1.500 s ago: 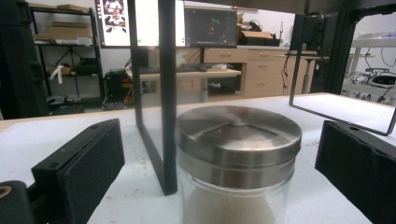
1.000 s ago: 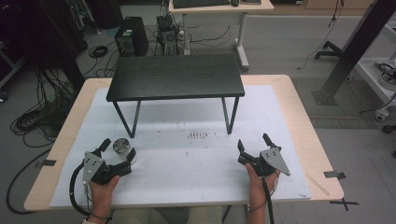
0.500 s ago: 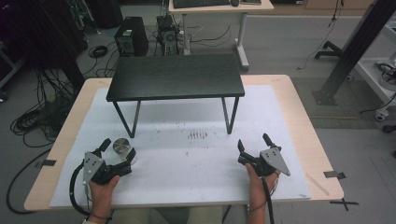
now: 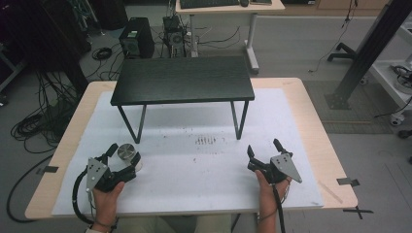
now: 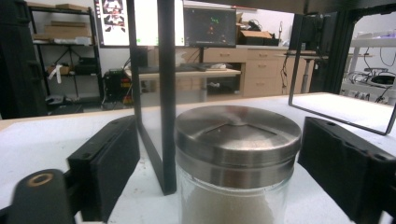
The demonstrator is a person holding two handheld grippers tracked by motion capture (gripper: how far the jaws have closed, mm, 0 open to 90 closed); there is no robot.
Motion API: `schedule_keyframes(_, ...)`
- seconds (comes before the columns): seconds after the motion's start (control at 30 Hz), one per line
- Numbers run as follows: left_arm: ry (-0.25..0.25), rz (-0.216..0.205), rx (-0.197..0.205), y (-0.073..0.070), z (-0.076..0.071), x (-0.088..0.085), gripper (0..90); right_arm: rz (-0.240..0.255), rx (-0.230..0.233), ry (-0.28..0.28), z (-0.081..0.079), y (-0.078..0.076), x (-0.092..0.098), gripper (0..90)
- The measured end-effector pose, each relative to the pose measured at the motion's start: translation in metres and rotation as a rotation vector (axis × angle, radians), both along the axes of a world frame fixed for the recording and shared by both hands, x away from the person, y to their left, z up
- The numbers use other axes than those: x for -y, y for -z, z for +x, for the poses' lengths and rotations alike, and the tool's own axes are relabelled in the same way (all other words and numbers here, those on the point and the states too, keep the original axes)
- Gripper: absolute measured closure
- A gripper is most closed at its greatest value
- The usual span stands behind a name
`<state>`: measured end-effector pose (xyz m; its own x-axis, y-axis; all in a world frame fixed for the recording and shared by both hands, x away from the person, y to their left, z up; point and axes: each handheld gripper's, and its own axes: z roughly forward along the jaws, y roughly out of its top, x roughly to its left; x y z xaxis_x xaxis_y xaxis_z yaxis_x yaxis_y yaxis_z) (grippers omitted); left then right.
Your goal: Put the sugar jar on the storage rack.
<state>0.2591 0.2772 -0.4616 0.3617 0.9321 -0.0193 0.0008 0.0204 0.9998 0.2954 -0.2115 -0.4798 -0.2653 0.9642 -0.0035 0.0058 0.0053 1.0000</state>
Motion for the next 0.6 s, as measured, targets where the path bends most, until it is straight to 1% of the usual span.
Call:
schedule_keyframes(0.13, 0.007, 0.001, -0.001, 0.0, 0.0, -0.0002, 21.8, 0.0, 0.0, 0.0, 0.0, 0.0, 0.0, 6.1)
schedule_keyframes(0.23, 0.017, 0.001, -0.001, 0.0, 0.0001, -0.0004, 32.8, 0.0, 0.0, 0.0, 0.0, 0.0, 0.0, 6.1)
schedule_keyframes(0.27, 0.023, 0.002, -0.001, 0.0, 0.0001, -0.0005, 32.8, 0.0, 0.0, 0.0, 0.0, 0.0, 0.0, 6.1)
schedule_keyframes(0.3, 0.033, 0.004, 0.0, -0.0001, 0.0002, -0.0006, 38.3, 0.0, 0.0, 0.0, 0.0, 0.0, 0.0, 6.1)
schedule_keyframes(0.33, 0.039, 0.005, -0.002, -0.0001, 0.0003, -0.0007, 41.7, 0.0, 0.0, 0.0, 0.0, 0.0, 0.0, 6.1)
schedule_keyframes(0.6, 0.042, 0.005, -0.004, -0.0001, 0.0004, -0.0008, 42.0, 0.0, -0.001, 0.0, 0.0001, 0.0, 0.0, 6.2)
